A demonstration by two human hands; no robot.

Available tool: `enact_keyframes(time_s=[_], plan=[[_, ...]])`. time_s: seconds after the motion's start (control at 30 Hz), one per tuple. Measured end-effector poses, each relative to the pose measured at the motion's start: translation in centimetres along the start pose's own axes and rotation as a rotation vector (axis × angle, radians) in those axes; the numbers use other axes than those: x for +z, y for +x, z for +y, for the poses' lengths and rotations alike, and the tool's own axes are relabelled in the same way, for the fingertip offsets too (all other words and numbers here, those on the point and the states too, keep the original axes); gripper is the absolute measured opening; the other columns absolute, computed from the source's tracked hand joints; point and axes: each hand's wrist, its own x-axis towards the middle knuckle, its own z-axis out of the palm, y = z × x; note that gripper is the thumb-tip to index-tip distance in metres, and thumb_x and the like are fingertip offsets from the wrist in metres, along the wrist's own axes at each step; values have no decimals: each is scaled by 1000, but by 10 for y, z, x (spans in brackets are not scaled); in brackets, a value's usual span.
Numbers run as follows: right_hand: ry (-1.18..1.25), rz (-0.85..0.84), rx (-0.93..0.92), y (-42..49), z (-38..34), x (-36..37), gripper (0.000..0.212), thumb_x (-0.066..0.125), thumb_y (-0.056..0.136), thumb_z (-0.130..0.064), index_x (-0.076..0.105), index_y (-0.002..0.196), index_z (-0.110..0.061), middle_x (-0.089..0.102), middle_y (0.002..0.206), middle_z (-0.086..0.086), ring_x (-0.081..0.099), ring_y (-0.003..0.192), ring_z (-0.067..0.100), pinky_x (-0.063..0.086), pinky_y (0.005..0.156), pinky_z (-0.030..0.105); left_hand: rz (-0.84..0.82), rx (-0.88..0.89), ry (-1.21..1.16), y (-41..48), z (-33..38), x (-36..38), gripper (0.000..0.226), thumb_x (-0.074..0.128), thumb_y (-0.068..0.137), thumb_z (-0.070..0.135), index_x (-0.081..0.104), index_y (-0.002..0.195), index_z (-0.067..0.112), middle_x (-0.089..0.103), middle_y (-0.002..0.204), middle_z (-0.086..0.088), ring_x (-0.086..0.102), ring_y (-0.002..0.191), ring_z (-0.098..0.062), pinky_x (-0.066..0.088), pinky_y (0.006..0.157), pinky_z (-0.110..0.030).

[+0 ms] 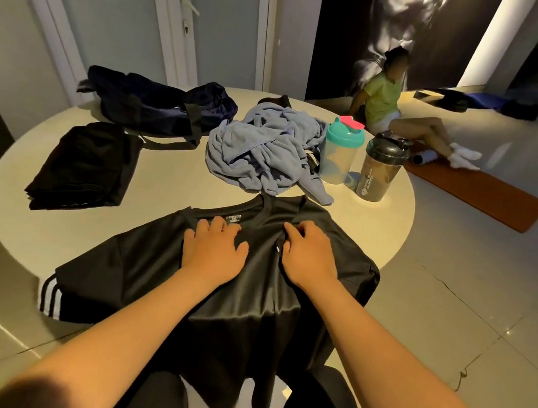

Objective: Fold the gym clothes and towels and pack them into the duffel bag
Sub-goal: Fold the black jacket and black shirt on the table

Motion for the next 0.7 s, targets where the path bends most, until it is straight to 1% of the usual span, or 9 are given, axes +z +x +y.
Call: enact_keyframes(time_s=[0.07, 0.13, 0.23, 0.33, 0.47, 0.53, 0.57, 0.63, 0.7], plan=[[-22, -5, 19, 0, -6, -3, 46, 39, 103, -32, 46, 147, -20, 48, 131, 10, 44, 124, 31, 34, 108, 43, -119, -21, 37, -10, -4, 2, 60, 21, 102, 57, 22, 158, 34, 23, 164, -1, 20, 145, -31, 24, 115, -49], [-3, 29, 10, 2, -15, -6, 43, 44, 100, -28, 52, 141, -19, 52, 128, 10, 47, 121, 32, 36, 104, 43, -166, -23, 50, -11, -4, 5, 62, 14, 102, 58, 9, 160, 35, 8, 169, 1, 12, 148, -32, 16, 120, -51], [124, 24, -94, 6, -32, -4, 42, 50, 98, -21, 58, 139, -15, 57, 126, 12, 52, 116, 33, 43, 98, 42, -201, -23, 35, 1, -7, 5, 63, 12, 103, 60, 2, 160, 37, -3, 169, 3, 0, 153, -33, 5, 123, -52], [122, -73, -135, 11, -46, 5, 44, 48, 101, -30, 53, 143, -19, 54, 133, 11, 51, 121, 33, 41, 101, 42, -223, 16, 16, 20, -18, 4, 64, 11, 102, 63, -1, 160, 39, -7, 169, 4, -9, 155, -29, -2, 124, -51], [28, -82, -81, 22, -47, 10, 46, 43, 103, -37, 48, 147, -23, 47, 141, 8, 46, 128, 31, 32, 110, 45, -198, 141, 4, 51, -39, 1, 65, 18, 102, 65, 7, 160, 39, -2, 169, 4, -5, 155, -25, -1, 125, -48], [8, -65, -38, 29, -52, 8, 43, 42, 103, -35, 51, 143, -22, 47, 139, 7, 46, 128, 30, 28, 113, 48, -194, 178, -19, 64, -46, -2, 64, 22, 102, 65, 12, 160, 39, 2, 169, 6, -3, 155, -22, 1, 124, -46], [22, -32, -41, 32, -58, 6, 41, 43, 102, -33, 54, 139, -20, 49, 136, 8, 49, 125, 30, 29, 111, 49, -194, 194, -38, 68, -48, -3, 63, 24, 102, 63, 15, 159, 39, 5, 169, 6, -1, 155, -21, 2, 124, -45], [72, 34, -88, 34, -74, 8, 39, 43, 101, -29, 57, 136, -19, 53, 132, 8, 51, 121, 30, 34, 106, 47, -160, 224, -140, 69, -50, -3, 57, 31, 104, 56, 28, 157, 36, 15, 168, 4, 8, 155, -21, 7, 125, -43], [119, 16, -111, 29, -88, 16, 42, 44, 101, -29, 53, 141, -20, 49, 139, 10, 45, 129, 30, 35, 107, 46, -25, 226, -316, 62, -54, -2, 45, 41, 106, 41, 47, 149, 28, 33, 162, 0, 25, 150, -20, 18, 123, -38]])
